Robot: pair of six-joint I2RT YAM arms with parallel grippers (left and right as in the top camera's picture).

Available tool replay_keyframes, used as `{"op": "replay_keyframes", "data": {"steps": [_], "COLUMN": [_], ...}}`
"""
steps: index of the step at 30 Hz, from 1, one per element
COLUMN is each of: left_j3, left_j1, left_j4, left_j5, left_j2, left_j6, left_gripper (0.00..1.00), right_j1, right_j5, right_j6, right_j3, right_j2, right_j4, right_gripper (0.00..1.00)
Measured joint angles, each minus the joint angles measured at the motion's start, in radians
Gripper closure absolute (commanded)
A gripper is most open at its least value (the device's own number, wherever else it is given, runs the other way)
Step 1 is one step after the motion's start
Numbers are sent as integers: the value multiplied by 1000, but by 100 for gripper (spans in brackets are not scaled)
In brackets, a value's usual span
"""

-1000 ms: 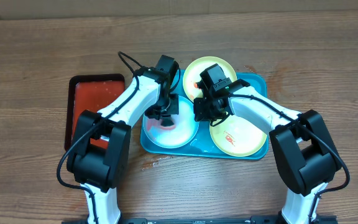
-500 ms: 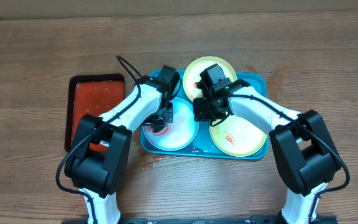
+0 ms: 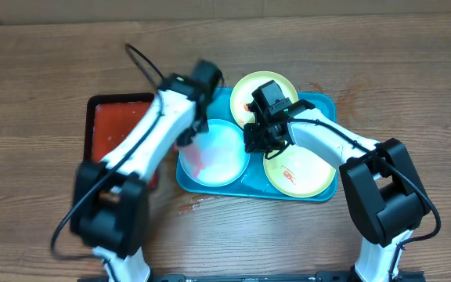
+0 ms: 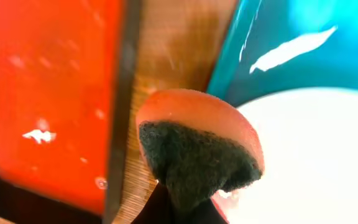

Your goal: Clean dirty plates on tray and stack at the side

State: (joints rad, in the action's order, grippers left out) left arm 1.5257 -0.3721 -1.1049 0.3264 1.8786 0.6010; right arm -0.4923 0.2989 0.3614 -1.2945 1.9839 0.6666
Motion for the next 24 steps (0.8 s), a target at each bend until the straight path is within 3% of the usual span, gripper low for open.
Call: {"op": "replay_keyframes", "data": {"steps": [8, 17, 24], "left_j3": [47, 8, -2], "left_j1": [223, 449, 484], "left_j4": [-79, -143, -138], "left_j5": [-100, -125, -129], "left_j2": [-250, -236, -236], "left_j6": [6, 3, 3], "left_gripper": [96, 96, 96], "right_j1": [-48, -268, -373], "right_j5": [-151, -760, -1127], "right_j6": [-41, -110, -301], "right_j3": [-68, -355, -376], "right_j2": [-64, -144, -145], "right_j4": [124, 331, 330], "right_gripper": [96, 96, 96]}}
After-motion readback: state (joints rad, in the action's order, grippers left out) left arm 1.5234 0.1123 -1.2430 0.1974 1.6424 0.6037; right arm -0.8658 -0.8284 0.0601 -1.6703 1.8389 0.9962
